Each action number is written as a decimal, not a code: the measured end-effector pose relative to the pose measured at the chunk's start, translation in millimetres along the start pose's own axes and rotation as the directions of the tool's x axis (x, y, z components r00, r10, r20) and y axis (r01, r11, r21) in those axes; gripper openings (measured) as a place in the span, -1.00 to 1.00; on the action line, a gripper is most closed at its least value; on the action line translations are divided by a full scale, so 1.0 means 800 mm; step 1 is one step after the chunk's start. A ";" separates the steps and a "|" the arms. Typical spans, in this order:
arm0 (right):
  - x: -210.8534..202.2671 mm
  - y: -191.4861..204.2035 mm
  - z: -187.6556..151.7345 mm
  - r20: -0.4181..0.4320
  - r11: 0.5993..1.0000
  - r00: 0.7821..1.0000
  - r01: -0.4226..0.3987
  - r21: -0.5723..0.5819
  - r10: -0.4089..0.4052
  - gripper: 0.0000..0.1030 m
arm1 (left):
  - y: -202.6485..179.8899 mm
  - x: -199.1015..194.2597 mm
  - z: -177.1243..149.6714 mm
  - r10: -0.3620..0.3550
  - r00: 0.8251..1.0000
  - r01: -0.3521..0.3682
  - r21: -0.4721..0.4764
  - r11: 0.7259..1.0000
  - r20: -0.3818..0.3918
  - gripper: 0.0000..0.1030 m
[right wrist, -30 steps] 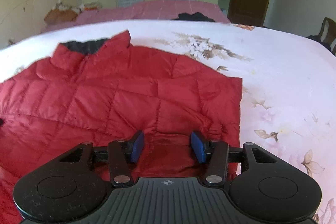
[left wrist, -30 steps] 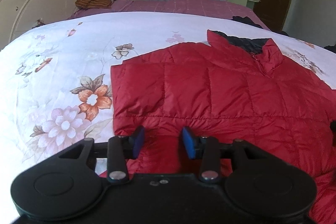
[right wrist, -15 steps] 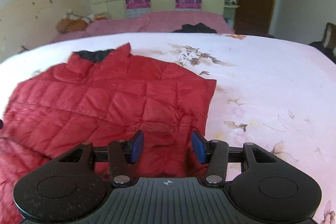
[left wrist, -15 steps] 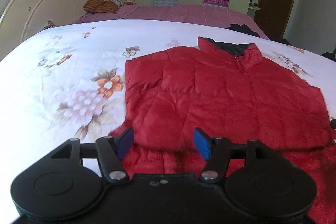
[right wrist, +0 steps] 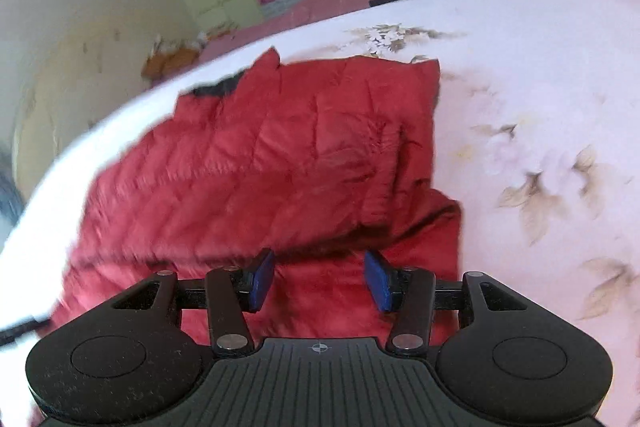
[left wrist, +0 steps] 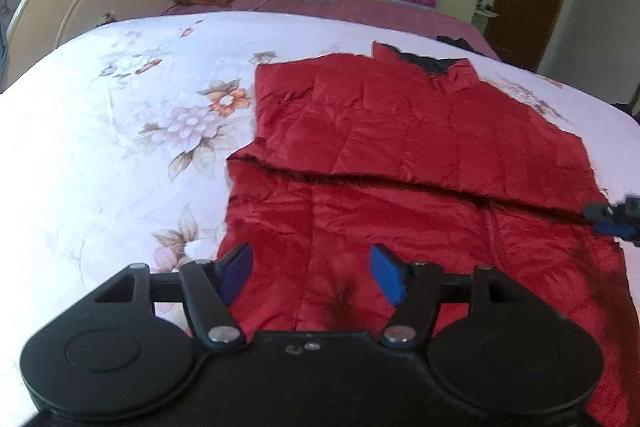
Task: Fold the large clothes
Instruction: 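Fold the jacket hem up toward the collar with both tools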
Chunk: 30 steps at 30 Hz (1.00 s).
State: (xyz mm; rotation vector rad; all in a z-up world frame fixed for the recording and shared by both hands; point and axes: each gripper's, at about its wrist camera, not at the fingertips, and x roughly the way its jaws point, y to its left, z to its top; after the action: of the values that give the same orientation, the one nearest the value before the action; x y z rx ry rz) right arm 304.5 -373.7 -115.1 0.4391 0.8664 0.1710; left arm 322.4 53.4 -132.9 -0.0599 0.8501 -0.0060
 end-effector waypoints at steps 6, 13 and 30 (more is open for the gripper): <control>0.014 0.005 0.022 0.071 0.998 0.995 0.071 0.001 -0.070 -0.64 | 0.006 -0.007 -0.010 -0.026 0.999 0.027 -0.033 0.999 0.032 0.24; 0.038 0.005 0.034 0.110 0.982 0.977 0.188 -0.022 -0.185 -0.74 | 0.022 -0.001 -0.019 -0.010 0.999 0.012 -0.032 0.999 0.039 0.24; -0.112 0.006 -0.096 0.067 0.949 0.969 0.247 -0.198 -0.239 0.28 | 0.069 -0.029 -0.066 -0.015 1.000 0.015 0.012 1.000 -0.008 0.49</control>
State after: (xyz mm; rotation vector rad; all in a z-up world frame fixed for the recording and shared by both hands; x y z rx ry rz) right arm 188.4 -374.9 -93.6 0.1402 0.8443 0.0224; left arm 266.3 106.2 -153.1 -0.0551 0.8573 -0.0253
